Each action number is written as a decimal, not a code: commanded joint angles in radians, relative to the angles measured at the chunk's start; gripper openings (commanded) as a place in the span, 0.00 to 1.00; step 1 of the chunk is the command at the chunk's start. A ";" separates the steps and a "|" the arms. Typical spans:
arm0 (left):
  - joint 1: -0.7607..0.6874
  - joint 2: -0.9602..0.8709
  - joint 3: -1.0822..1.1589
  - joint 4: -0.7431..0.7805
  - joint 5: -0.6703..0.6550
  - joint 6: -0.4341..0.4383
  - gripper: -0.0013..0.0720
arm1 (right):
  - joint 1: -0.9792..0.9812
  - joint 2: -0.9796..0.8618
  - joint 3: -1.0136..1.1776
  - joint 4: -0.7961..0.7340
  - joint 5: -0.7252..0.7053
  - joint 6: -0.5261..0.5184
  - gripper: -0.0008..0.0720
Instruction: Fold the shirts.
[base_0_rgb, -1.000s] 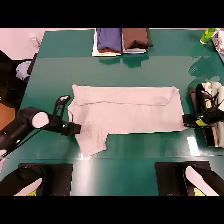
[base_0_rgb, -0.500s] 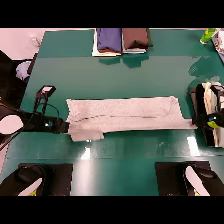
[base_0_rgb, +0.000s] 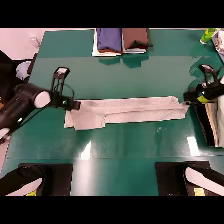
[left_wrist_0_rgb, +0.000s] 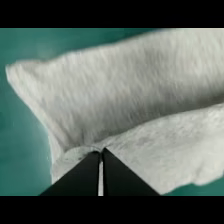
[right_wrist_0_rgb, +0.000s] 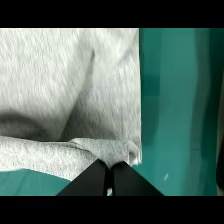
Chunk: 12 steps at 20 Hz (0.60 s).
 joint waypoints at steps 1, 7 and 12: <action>0.054 -0.153 0.087 0.006 0.067 -0.002 0.05 | 0.021 -0.154 0.111 0.002 -0.005 0.010 0.03; 0.090 -0.200 0.095 -0.035 0.111 0.010 0.12 | 0.014 -0.265 0.193 0.039 -0.012 0.012 0.03; 0.090 -0.193 0.103 -0.063 0.075 -0.009 0.70 | -0.051 -0.268 0.198 0.178 -0.046 -0.058 0.58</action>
